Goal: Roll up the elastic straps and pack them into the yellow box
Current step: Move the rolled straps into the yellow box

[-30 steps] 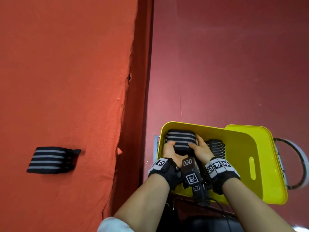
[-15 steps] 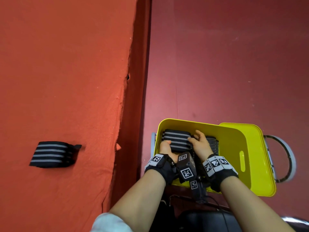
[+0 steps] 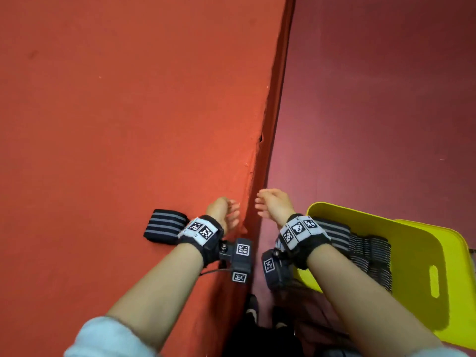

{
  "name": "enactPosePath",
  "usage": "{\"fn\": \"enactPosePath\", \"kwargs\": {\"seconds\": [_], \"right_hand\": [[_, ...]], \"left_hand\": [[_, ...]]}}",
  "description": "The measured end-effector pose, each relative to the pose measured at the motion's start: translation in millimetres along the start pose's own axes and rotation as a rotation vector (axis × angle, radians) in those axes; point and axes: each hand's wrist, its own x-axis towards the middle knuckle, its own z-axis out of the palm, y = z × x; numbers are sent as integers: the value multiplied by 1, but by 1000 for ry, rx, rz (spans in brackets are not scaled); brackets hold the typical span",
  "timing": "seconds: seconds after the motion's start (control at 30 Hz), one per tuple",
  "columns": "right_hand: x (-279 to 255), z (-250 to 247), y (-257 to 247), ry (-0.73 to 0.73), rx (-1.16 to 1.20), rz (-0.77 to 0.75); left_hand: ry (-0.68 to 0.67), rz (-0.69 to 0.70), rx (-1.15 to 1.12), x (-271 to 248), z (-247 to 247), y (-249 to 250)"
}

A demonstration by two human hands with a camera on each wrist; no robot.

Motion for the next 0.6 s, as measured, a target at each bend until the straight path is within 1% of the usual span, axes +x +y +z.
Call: {"fn": "enactPosePath", "kwargs": {"seconds": [0.07,0.17,0.27,0.37,0.43,0.47,0.6], "right_hand": [[-2,46,6,-67,-37,57],[-5,107,18,-189,-147,151],[-3,152,32,-270,-272,204],[6,183,45,-297,-335,265],[15,196,54,-291,-360,301],[20,202,58,-291,-379,312],[37,213,78,-297,-392,295]], "left_hand": [[123,61,-6,11,-46,17],[247,118,28,32,-112,38],[382,135,70,54,-166,50],[475,138,134,78,-205,48],[462,126,189,91,-220,44],[434,93,213,98,-226,41],[231,-48,176,124,-234,26]]}}
